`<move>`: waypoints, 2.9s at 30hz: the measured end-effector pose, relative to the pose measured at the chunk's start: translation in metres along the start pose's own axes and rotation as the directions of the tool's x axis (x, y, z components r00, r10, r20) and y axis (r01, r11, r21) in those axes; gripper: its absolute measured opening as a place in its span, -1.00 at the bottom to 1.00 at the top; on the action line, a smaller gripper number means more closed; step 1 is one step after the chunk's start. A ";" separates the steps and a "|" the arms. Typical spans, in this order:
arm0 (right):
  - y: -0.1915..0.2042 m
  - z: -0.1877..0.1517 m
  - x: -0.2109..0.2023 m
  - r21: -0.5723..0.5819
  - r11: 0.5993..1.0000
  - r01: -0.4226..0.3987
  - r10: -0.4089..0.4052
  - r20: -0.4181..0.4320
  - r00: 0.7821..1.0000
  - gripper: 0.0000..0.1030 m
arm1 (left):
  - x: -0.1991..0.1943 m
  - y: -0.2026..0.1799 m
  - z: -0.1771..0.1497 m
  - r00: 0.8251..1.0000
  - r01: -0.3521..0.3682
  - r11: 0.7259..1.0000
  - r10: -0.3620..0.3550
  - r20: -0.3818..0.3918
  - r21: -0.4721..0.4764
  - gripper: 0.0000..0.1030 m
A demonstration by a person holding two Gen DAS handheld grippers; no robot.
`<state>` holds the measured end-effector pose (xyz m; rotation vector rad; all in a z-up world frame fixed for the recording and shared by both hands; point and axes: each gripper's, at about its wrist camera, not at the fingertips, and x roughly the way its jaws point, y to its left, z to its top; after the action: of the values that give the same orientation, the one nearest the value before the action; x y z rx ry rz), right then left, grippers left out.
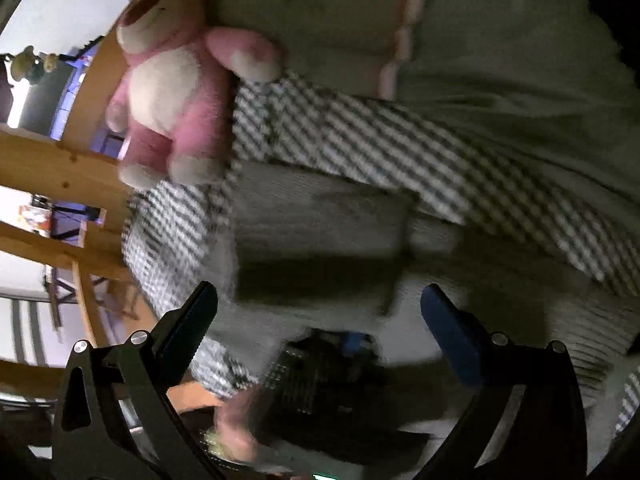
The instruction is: Fold large clothes
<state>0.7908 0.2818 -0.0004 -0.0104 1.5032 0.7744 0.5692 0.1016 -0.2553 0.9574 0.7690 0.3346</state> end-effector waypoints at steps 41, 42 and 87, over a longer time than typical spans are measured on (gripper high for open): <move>-0.286 -0.304 -0.091 0.429 0.764 -0.482 0.312 0.408 0.858 -0.86 | -0.055 0.117 -0.057 0.667 0.597 0.245 -0.680 0.303 -0.764 0.85; -0.287 -0.309 -0.082 0.447 0.759 -0.474 0.298 0.408 0.863 -0.86 | -0.036 0.097 -0.055 0.627 0.591 0.252 -0.741 0.240 -0.766 0.85; -0.257 -0.350 -0.073 0.337 0.827 0.449 -0.549 0.315 0.774 0.94 | -0.134 -0.034 0.005 0.644 0.732 0.546 -0.749 0.154 -0.406 0.92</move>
<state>0.6103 -0.1089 -0.0912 -0.0659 1.1114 0.1317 0.4772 0.0034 -0.2233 0.1262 1.0153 -0.2373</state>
